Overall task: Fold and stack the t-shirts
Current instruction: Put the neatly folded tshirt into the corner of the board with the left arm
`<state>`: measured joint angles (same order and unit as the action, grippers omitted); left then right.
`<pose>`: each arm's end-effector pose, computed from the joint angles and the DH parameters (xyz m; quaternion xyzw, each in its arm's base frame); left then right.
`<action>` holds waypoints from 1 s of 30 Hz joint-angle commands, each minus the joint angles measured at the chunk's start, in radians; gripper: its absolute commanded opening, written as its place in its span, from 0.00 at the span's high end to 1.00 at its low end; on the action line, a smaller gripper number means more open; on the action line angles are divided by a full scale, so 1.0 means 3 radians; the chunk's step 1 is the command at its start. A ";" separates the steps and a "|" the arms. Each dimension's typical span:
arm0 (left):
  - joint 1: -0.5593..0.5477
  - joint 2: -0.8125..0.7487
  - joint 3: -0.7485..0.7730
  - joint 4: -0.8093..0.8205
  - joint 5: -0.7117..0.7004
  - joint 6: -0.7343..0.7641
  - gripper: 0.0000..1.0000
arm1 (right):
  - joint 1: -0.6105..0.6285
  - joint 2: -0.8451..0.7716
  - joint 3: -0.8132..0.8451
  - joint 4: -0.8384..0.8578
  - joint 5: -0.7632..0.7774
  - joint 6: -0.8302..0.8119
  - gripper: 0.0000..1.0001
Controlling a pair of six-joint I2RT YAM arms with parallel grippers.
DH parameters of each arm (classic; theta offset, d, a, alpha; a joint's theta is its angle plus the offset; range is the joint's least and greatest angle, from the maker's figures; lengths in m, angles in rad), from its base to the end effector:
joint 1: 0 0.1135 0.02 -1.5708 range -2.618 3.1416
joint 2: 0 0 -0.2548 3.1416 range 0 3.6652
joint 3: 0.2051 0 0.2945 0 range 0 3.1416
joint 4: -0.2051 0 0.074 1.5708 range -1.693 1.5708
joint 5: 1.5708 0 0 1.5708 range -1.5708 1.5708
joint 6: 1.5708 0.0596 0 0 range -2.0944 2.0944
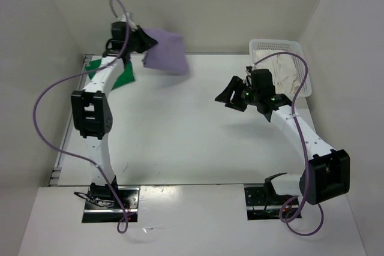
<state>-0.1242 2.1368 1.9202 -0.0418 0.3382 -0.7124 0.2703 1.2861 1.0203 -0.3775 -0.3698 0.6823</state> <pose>0.5701 -0.0911 0.2919 -0.1281 0.7772 -0.3661 0.4954 0.3277 0.1132 0.2625 0.0993 0.8774 0.3477 0.3154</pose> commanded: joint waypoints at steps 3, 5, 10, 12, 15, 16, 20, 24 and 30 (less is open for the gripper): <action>0.0837 -0.0562 -0.0497 0.0272 -0.0099 0.0074 0.78 | -0.0021 -0.0007 -0.0026 0.0016 -0.0132 -0.0127 0.35; 0.1170 -0.0715 -0.0841 0.0399 -0.0176 -0.0003 0.63 | -0.0021 0.0023 -0.0026 0.0016 -0.0168 -0.0157 0.35; 0.1620 -0.1155 -0.1905 0.0676 -0.0360 -0.0248 0.00 | -0.0021 0.0059 0.0005 0.0016 -0.0239 -0.0188 0.35; 0.1656 -0.1313 -0.2140 0.0676 -0.0324 -0.0289 0.00 | -0.0021 0.0095 0.0005 0.0046 -0.0270 -0.0188 0.35; 0.1656 -0.1661 -0.2452 0.0655 -0.0493 -0.0524 0.00 | -0.0021 0.0095 0.0005 0.0077 -0.0306 -0.0188 0.35; 0.1656 -0.1763 -0.2656 0.0656 -0.0539 -0.0525 0.00 | -0.0021 0.0095 0.0005 0.0077 -0.0306 -0.0188 0.35; 0.1656 -0.2320 -0.3024 0.0472 -0.0641 -0.0606 0.00 | -0.0021 0.0095 0.0005 0.0077 -0.0245 -0.0157 0.35; 0.1534 -0.2674 -0.3240 0.0390 -0.0443 -0.0571 0.00 | -0.0021 0.0156 0.0269 0.0077 -0.0056 -0.0157 0.61; 0.0865 -0.2792 -0.3205 0.0002 -0.0126 -0.0254 0.00 | -0.0205 0.0667 0.1093 -0.0122 0.0522 -0.0193 1.00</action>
<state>0.2028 1.3083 0.9668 0.0273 0.2218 -0.8417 0.2531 1.4406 1.2163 -0.4152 -0.3218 0.6403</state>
